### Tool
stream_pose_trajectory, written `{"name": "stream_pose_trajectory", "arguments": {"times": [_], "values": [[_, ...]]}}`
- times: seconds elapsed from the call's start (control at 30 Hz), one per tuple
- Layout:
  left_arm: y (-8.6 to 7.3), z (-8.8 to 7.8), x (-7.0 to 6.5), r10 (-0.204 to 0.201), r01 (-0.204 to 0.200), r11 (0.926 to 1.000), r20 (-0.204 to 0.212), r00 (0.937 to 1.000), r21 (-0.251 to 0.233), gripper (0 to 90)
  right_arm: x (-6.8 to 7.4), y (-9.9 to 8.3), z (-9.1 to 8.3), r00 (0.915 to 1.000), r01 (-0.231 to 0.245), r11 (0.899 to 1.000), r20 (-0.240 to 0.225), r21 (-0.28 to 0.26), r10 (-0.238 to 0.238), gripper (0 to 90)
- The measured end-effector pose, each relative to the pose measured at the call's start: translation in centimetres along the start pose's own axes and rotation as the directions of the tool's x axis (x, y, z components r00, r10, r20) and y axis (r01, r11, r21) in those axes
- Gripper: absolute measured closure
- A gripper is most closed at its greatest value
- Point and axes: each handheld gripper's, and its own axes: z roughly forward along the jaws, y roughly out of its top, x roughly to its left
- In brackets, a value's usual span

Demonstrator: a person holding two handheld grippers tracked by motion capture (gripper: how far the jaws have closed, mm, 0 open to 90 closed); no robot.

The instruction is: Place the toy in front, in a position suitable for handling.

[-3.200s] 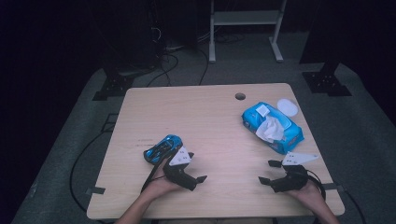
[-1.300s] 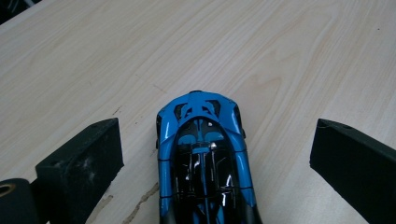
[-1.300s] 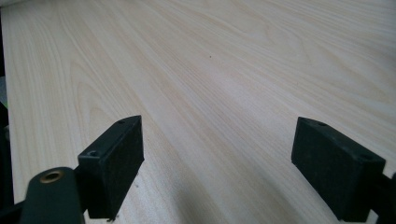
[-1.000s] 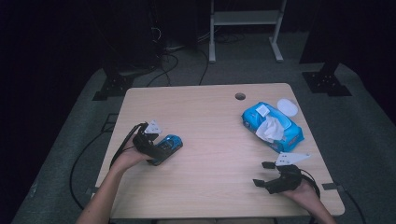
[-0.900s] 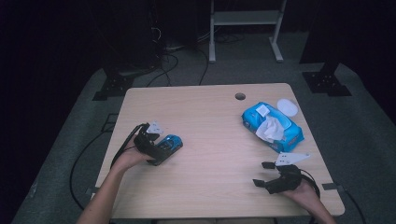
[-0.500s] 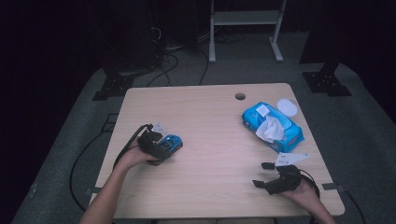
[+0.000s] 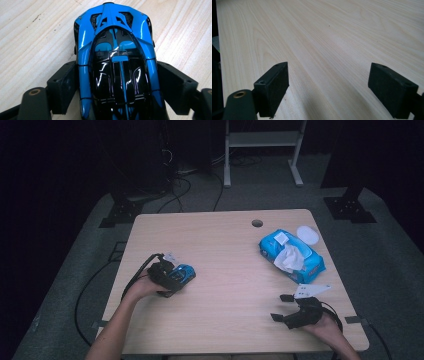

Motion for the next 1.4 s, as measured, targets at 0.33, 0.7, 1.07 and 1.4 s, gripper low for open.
{"name": "stream_pose_trajectory", "arguments": {"times": [0.33, 0.7, 1.07, 1.4], "values": [[0.4, -0.1, -0.4, 0.027, -0.026, 0.9988, -0.020, 0.9994, 0.042, 24.3, 0.1, 0.0, 0.1, 1.0000, 0.004, 1.000, 0.000, 0.005, -0.004, 16.2], [0.5, -0.1, -0.4, 0.045, -0.044, 0.9981, -0.023, 0.9987, 0.044, 25.5, 0.1, 0.0, 0.0, 1.0000, 0.003, 1.000, -0.002, 0.005, -0.003, 16.2], [0.3, -0.6, -0.3, 0.050, -0.050, 0.9986, -0.022, 0.9985, 0.016, 28.0, 0.1, 0.0, 0.0, 1.0000, 0.001, 1.000, 0.001, 0.007, -0.001, 16.2], [0.4, -1.3, -0.3, 0.056, -0.057, 0.9984, -0.030, 0.9980, -0.009, 28.1, 0.0, 0.0, 0.0, 1.0000, -0.004, 1.000, 0.002, 0.007, 0.004, 16.2]]}}
